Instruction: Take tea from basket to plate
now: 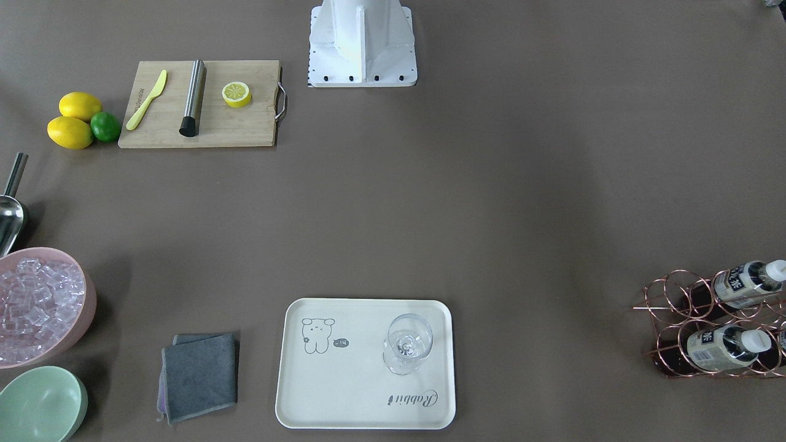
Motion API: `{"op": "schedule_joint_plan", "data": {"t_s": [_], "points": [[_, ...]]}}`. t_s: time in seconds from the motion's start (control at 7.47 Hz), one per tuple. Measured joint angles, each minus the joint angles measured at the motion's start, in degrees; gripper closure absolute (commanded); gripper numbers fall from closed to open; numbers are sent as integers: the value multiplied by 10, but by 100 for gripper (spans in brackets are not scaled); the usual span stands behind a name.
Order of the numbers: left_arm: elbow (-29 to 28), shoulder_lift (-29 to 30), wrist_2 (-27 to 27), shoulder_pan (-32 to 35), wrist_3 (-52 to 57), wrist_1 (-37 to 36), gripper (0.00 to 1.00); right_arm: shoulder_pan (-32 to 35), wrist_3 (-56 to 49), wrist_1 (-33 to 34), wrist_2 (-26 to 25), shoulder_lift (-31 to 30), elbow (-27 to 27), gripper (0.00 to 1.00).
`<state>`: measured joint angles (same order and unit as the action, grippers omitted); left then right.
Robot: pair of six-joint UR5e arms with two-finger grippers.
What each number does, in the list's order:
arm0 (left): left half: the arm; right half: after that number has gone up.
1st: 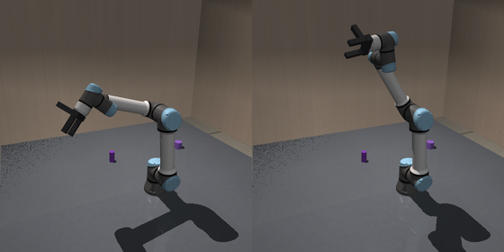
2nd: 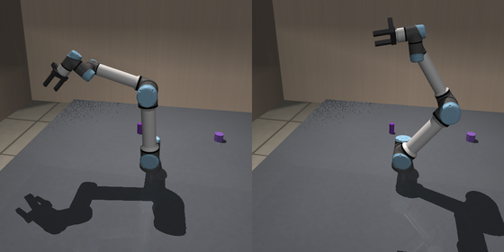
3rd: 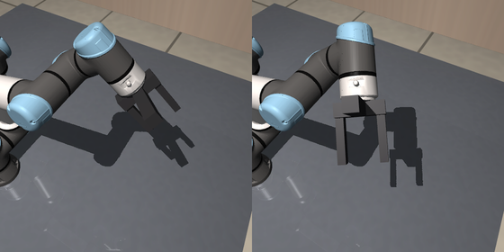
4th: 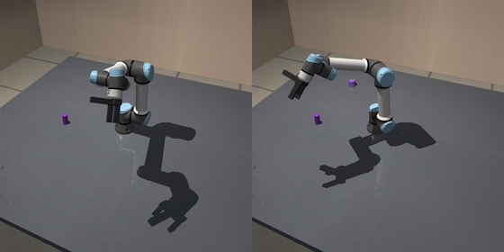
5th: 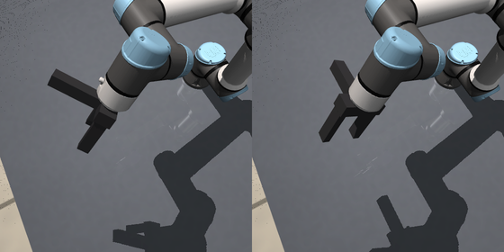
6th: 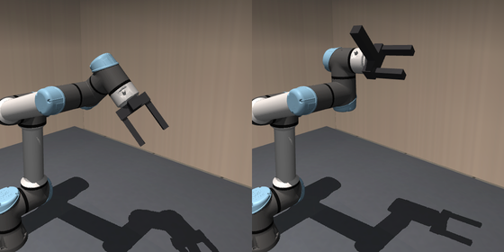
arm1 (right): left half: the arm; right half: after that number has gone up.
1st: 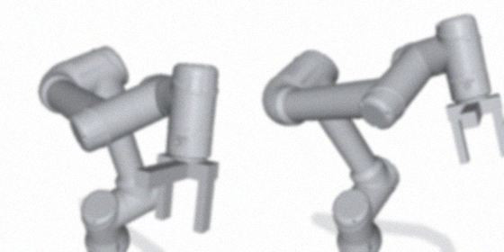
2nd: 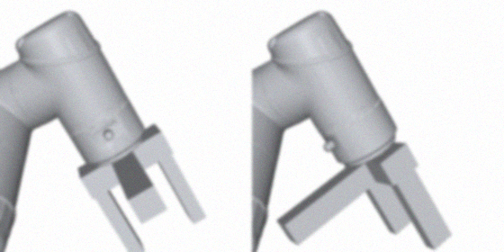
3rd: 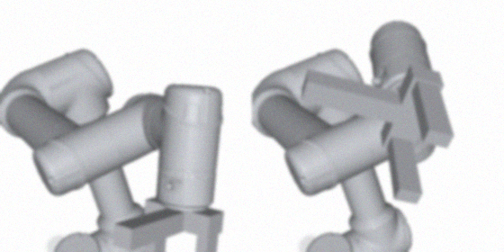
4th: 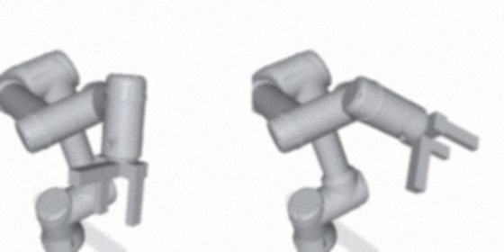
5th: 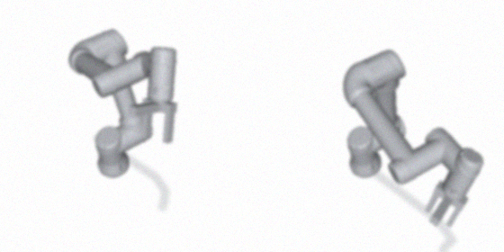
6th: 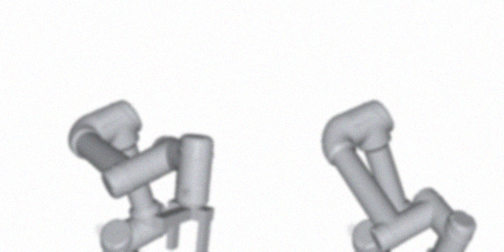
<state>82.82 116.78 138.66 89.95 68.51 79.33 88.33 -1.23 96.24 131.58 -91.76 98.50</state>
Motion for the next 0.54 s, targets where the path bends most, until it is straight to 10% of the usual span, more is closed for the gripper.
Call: {"op": "schedule_joint_plan", "data": {"t_s": [0.54], "points": [[-82,80,2,-17,78,-4,6,0,0,0,0,0,-1,0]]}}
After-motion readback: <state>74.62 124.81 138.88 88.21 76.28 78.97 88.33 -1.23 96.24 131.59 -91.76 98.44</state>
